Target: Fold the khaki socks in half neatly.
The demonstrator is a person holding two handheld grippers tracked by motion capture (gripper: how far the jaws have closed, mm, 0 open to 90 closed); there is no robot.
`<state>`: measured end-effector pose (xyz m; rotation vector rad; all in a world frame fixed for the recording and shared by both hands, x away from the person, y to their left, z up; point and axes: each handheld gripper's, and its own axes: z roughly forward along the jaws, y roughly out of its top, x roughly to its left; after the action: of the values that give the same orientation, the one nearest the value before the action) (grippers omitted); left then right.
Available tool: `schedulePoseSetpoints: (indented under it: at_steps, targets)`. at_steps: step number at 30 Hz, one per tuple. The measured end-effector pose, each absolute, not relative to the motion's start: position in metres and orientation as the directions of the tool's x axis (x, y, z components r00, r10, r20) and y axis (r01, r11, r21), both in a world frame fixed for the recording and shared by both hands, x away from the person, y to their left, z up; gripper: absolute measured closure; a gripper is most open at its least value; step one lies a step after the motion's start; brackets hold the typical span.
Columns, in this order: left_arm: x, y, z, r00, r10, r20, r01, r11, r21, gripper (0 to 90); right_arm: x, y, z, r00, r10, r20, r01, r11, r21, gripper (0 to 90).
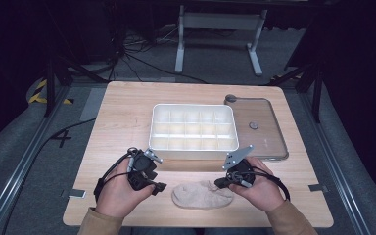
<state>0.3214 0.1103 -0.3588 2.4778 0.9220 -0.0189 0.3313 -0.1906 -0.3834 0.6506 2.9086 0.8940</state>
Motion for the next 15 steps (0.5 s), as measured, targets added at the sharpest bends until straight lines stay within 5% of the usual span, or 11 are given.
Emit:
schedulePoseSetpoints:
  at_steps: [15]
  targets:
    - [0.331, 0.093, -0.382, 0.785, 0.586, -0.198, 0.611, -0.682, 0.403, 55.7, 0.323, -0.163, -0.417, -0.935, 0.334, 0.12, 0.35, 0.806, 0.477, 90.0]
